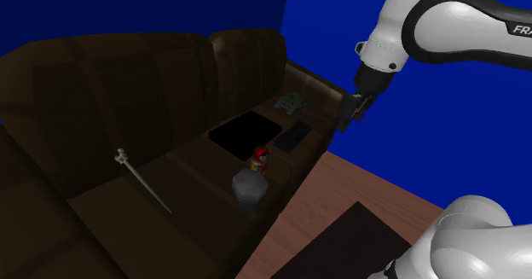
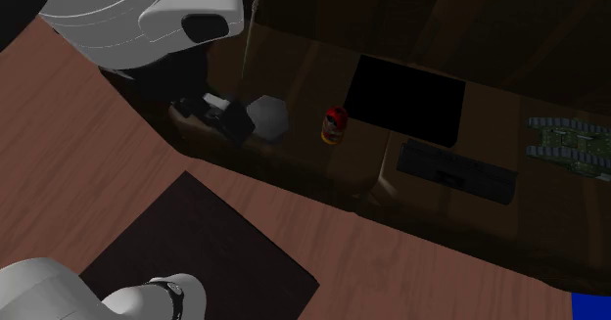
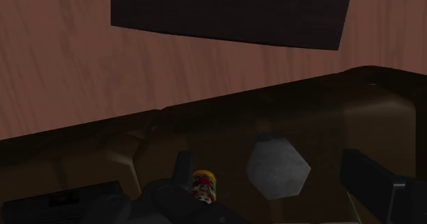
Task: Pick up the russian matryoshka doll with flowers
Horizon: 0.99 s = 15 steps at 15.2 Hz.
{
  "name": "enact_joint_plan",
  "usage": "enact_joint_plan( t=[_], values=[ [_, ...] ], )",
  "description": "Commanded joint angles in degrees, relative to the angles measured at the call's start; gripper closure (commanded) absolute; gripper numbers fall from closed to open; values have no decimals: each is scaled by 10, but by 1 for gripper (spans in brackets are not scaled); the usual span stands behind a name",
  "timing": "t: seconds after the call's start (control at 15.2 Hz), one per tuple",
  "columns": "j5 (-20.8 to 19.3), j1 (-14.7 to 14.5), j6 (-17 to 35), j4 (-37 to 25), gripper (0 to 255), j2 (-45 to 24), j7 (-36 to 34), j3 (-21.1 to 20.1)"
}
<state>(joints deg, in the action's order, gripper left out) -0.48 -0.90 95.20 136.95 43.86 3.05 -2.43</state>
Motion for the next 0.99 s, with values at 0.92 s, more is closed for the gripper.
enact_joint_plan(
  t=[0.92],
  values=[
    [1, 14, 315, 51, 0, -221, -3, 13]
  ],
)
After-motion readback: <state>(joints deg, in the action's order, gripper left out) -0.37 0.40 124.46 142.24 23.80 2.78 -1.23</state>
